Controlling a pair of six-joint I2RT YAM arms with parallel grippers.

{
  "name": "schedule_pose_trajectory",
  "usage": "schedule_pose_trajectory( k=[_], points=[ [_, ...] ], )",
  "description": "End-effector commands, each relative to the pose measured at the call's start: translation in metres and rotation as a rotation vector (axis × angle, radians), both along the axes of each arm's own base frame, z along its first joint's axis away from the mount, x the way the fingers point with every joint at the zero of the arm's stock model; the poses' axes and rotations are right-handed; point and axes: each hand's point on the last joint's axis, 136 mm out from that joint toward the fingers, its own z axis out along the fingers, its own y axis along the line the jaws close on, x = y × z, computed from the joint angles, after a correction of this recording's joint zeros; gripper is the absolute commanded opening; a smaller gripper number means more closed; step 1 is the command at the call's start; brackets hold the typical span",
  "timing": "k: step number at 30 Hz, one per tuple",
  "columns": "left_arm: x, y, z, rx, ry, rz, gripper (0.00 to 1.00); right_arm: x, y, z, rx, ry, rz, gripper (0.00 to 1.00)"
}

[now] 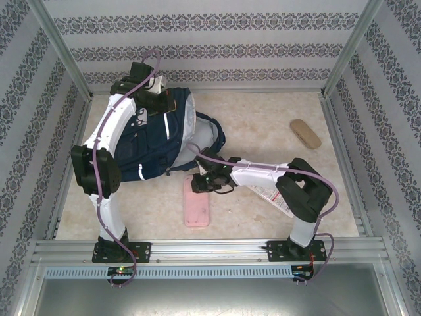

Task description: Pack the student bag

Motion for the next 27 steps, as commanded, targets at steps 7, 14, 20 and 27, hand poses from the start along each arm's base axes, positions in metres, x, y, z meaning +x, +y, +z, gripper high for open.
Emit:
schedule_pose_trajectory(
  k=[7, 14, 20, 27],
  points=[
    [0.000, 0.012, 0.039, -0.016, -0.132, 0.011, 0.00, 0.055, -0.105, -0.024, -0.211, -0.036, -0.086, 0.19],
    [-0.003, 0.010, 0.037, -0.031, -0.126, 0.011, 0.00, 0.071, -0.107, 0.030, -0.213, -0.133, -0.103, 0.49],
    [-0.001, 0.007, 0.040, -0.047, -0.141, 0.000, 0.00, 0.041, -0.112, 0.051, -0.305, -0.207, -0.154, 0.90],
    [0.000, 0.002, 0.044, -0.085, -0.144, -0.010, 0.00, 0.012, -0.133, 0.024, -0.374, -0.176, -0.103, 0.98]
  ],
)
